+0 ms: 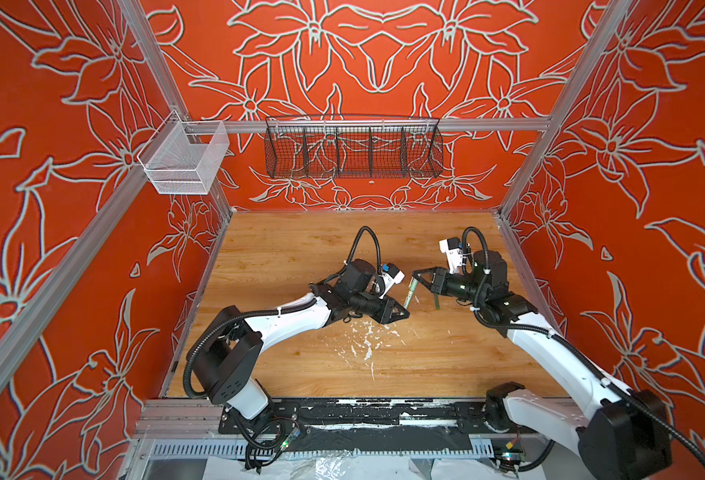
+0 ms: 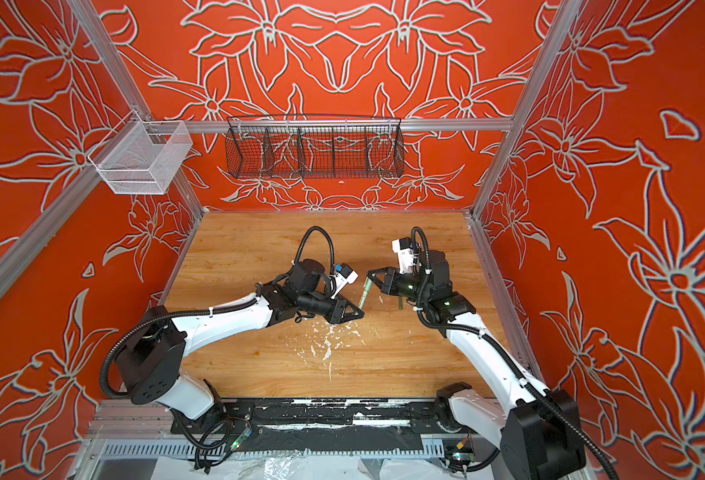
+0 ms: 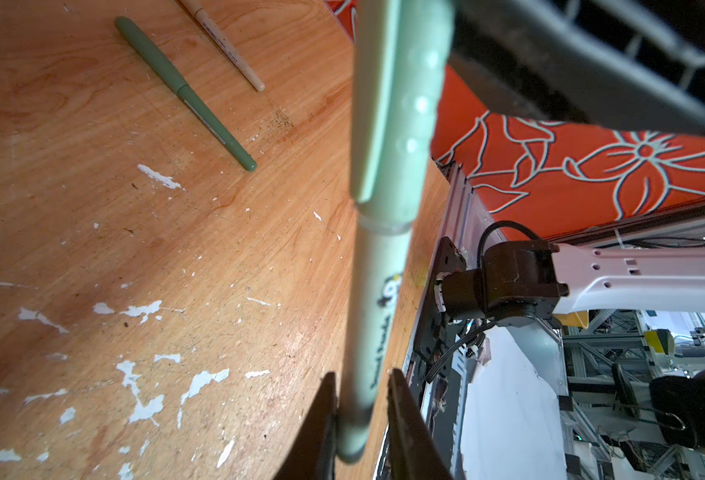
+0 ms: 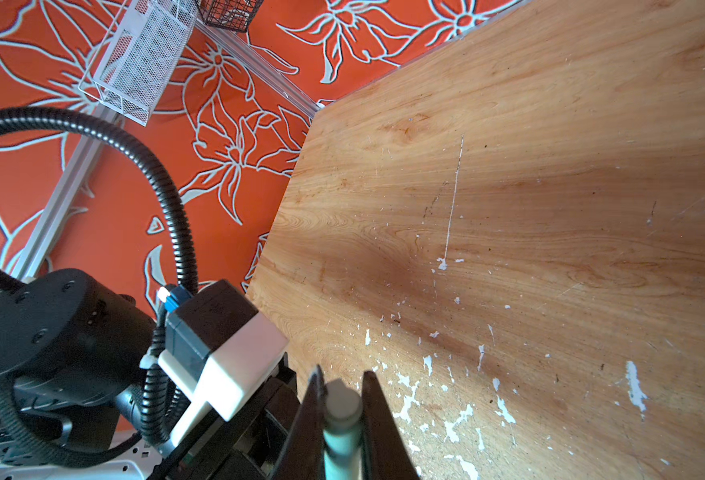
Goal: Insert the pens into the pen caps
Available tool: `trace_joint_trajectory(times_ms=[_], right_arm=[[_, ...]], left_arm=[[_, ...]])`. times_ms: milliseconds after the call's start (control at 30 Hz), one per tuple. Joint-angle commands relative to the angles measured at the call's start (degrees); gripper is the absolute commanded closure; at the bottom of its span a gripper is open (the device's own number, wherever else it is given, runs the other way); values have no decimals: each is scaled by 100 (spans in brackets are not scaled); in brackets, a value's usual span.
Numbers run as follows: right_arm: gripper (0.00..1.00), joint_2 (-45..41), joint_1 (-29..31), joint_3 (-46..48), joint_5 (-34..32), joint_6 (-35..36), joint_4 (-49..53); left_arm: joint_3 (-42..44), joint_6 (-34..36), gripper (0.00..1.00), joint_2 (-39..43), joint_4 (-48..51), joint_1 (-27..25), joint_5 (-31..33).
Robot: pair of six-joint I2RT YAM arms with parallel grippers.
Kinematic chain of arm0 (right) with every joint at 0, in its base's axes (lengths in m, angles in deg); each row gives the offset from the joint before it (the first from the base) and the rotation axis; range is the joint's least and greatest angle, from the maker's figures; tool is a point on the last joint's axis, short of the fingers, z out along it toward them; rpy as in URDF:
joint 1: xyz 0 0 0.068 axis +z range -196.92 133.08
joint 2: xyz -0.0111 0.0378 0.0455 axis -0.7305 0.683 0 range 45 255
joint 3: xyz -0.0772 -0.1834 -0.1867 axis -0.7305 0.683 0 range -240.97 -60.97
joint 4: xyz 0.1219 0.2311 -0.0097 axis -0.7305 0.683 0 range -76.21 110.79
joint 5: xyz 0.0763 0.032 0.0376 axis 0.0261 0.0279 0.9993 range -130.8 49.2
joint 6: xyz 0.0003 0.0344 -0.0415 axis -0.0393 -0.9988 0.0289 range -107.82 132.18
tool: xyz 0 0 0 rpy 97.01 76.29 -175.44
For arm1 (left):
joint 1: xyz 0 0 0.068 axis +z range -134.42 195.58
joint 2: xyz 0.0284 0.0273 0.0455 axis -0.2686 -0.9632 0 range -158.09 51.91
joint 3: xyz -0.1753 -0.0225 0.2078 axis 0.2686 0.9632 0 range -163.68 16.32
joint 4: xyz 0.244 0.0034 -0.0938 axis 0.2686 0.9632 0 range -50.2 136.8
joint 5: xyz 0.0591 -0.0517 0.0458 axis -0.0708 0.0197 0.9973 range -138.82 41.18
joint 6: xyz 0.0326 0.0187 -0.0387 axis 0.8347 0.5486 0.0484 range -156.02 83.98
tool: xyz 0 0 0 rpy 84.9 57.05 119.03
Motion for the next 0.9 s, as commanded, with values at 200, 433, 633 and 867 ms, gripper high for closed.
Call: trace_joint_trajectory(times_ms=[200, 433, 633, 867], right_arm=[[100, -168, -34, 55, -47, -52, -73], [100, -183, -31, 79, 364, 120, 175], [100, -352, -34, 371, 452, -77, 224], [100, -630, 50, 1042, 171, -632, -321]], left_arm=[[-254, -165, 100, -69, 50, -46, 191], [-605, 28, 100, -58, 252, 30, 995], [-1090, 188, 100, -335, -301, 548, 1072], [-1827, -232, 100, -961, -996, 959, 688]])
